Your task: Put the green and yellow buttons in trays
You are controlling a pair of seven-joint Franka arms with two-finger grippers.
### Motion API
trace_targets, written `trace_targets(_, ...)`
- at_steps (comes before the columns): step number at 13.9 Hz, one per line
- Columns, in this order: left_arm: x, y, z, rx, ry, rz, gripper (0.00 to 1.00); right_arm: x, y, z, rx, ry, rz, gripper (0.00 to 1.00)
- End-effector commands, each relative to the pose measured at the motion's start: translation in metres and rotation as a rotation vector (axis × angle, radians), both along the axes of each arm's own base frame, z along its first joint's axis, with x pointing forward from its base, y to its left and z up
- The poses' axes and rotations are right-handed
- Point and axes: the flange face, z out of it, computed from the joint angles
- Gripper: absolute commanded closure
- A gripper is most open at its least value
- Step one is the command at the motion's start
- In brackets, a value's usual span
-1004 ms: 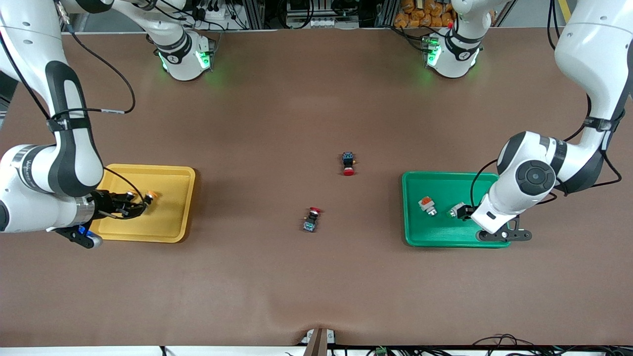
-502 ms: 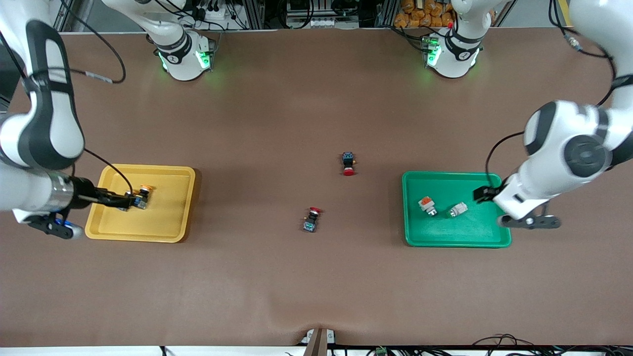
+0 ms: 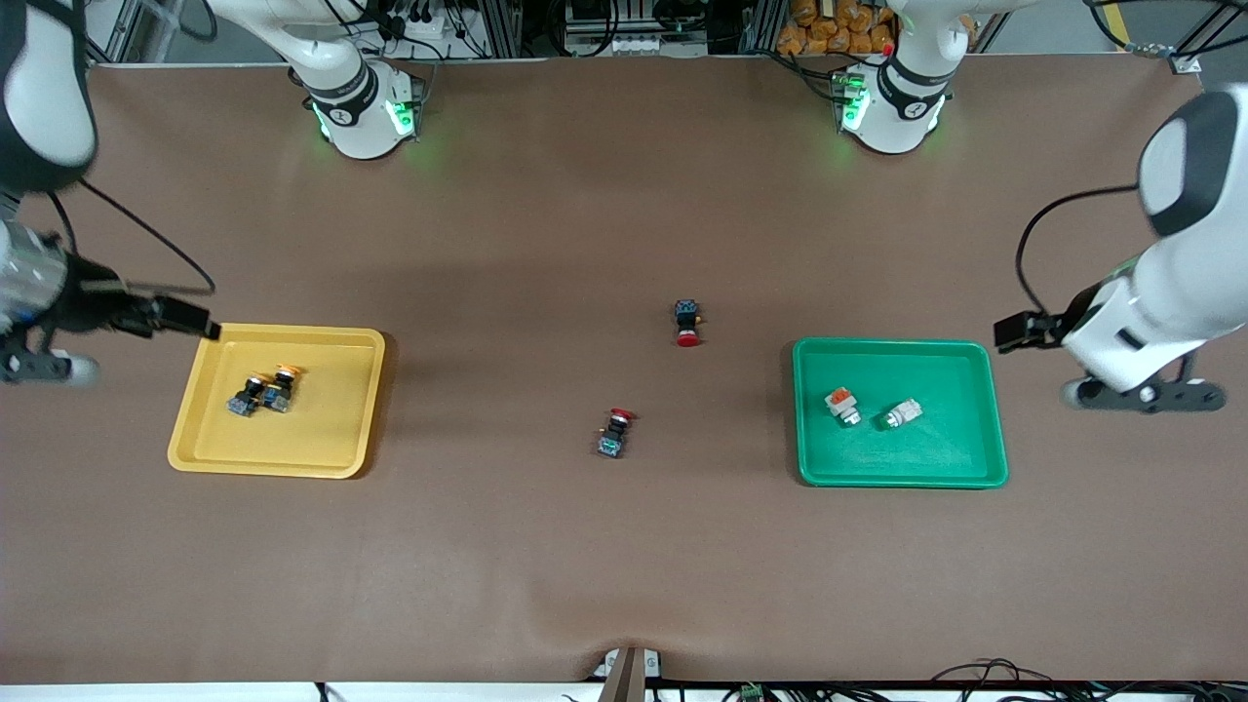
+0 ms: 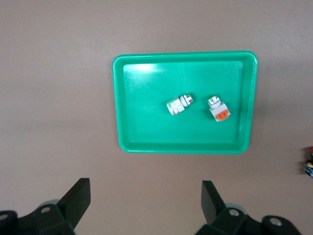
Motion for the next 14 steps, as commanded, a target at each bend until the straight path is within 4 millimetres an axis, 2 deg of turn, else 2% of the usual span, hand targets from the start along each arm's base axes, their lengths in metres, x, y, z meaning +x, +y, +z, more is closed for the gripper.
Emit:
trace_targets(1,-0.035,0.01,0.044,-0.025,0.009,-0.002,0.0,-0.03,0.0,0.045,-0.058,-0.008,0.045,0.0)
trace_targets(3,-0.075,0.016,0.07,-0.024,-0.003,0.003,0.0,-0.044,0.005,0.062,-0.061,0.014,0.055,0.0)
trace_targets(4,-0.088,0.02,0.083,-0.024,-0.023,0.005,0.0,-0.052,0.009,0.073,-0.062,0.022,0.065,0.0)
trace_targets(7,-0.112,0.044,0.11,-0.033,-0.036,-0.014,0.0,-0.059,0.022,0.097,-0.065,0.036,0.081,0.0)
trace_targets(8,-0.12,0.048,0.117,-0.035,-0.031,-0.009,0.0,-0.059,0.021,0.097,-0.064,0.039,0.08,0.0)
trace_targets(12,-0.109,0.071,0.121,-0.03,-0.074,-0.011,0.0,-0.058,0.026,0.094,-0.061,0.042,0.08,0.0)
trace_targets(14,-0.103,0.062,0.128,-0.024,-0.087,-0.055,0.0,-0.054,0.026,0.091,-0.054,0.028,0.077,0.0)
